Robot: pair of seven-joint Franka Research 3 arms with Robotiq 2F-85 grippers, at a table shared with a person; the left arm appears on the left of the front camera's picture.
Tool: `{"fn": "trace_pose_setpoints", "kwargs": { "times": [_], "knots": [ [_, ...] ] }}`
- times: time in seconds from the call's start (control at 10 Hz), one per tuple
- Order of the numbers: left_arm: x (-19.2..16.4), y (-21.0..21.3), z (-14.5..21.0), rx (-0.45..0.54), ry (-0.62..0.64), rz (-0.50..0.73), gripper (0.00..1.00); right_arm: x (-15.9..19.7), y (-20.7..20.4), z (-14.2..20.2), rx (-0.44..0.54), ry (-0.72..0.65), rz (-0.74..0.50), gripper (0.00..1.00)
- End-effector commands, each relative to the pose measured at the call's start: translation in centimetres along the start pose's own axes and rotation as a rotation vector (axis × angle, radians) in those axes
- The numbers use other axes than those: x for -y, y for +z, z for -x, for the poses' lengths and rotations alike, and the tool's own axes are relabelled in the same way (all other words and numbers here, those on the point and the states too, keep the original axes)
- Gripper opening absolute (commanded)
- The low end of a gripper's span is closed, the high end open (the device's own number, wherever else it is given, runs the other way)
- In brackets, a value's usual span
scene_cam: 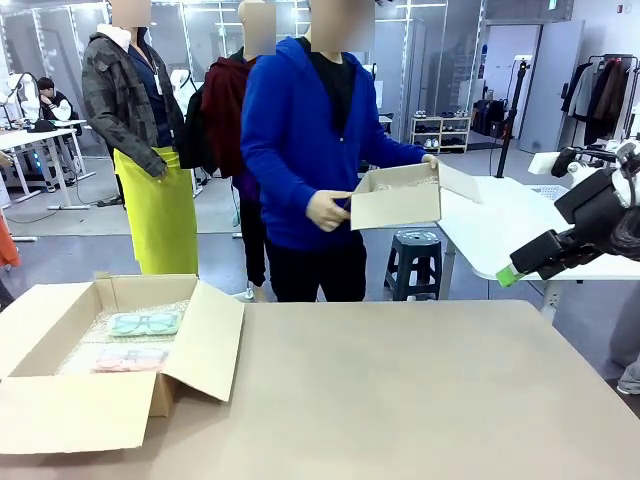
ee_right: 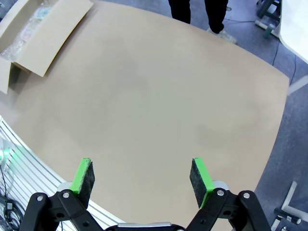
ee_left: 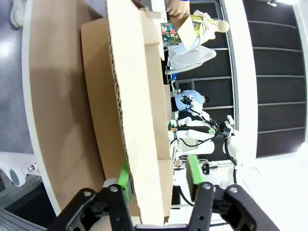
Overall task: Pack the glasses set securely to prepare it for shipping.
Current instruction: Position the Package Box on the left side of the table.
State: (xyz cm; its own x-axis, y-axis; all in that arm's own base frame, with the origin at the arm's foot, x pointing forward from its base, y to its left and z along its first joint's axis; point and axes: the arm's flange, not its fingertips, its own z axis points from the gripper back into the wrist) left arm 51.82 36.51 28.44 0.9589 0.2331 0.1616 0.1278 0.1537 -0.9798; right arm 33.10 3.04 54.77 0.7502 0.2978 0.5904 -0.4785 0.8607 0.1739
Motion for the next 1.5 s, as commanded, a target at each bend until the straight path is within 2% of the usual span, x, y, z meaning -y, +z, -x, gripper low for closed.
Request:
{"fn": "trace_pose_setpoints", "kwargs": {
  "times": [0.0, 0.1, 0.2, 0.3, 0.4, 0.5, 0.7, 0.9, 1.1, 1.4],
  "knots": [
    [5.3, 2.8, -2.0, 0.052, -0.135, 0.001, 1.00, 0.0, -0.1, 0.0, 0.003, 0.006, 0.006, 1.00],
    [10.3, 3.1, -2.7, -0.011, -0.308, -0.111, 0.83, 0.0, -0.1, 0.0, 0.003, 0.006, 0.006, 1.00],
    [15.7, 1.4, -2.2, -0.139, -0.463, -0.165, 0.92, 0.0, -0.1, 0.0, 0.003, 0.006, 0.006, 1.00],
    [20.3, -1.6, -1.7, -0.267, -0.614, -0.308, 1.00, 0.0, -0.1, 0.0, 0.003, 0.006, 0.006, 1.00],
    [23.4, -4.2, -1.9, -0.310, -0.717, -0.461, 1.00, 0.0, -0.1, 0.0, 0.003, 0.006, 0.006, 1.00],
    [26.3, -7.3, -1.1, -0.379, -0.787, -0.463, 1.00, 0.0, -0.1, 0.0, 0.003, 0.006, 0.006, 1.00],
    [30.2, -14.3, 2.1, -0.524, -0.917, -0.580, 1.00, 0.0, -0.1, 0.0, 0.003, 0.006, 0.006, 1.00],
    [32.4, -20.1, 5.7, -0.634, -1.032, -0.688, 1.00, 0.0, -0.1, 0.0, 0.003, 0.006, 0.006, 1.00],
    [33.7, -25.9, 9.8, -0.687, -1.145, -0.807, 1.00, 0.0, -0.1, 0.0, 0.003, 0.006, 0.006, 1.00],
    [33.9, -31.5, 12.8, -0.723, -1.281, -0.855, 1.00, 0.0, -0.1, 0.0, 0.003, 0.006, 0.006, 1.00]
  ]
}}
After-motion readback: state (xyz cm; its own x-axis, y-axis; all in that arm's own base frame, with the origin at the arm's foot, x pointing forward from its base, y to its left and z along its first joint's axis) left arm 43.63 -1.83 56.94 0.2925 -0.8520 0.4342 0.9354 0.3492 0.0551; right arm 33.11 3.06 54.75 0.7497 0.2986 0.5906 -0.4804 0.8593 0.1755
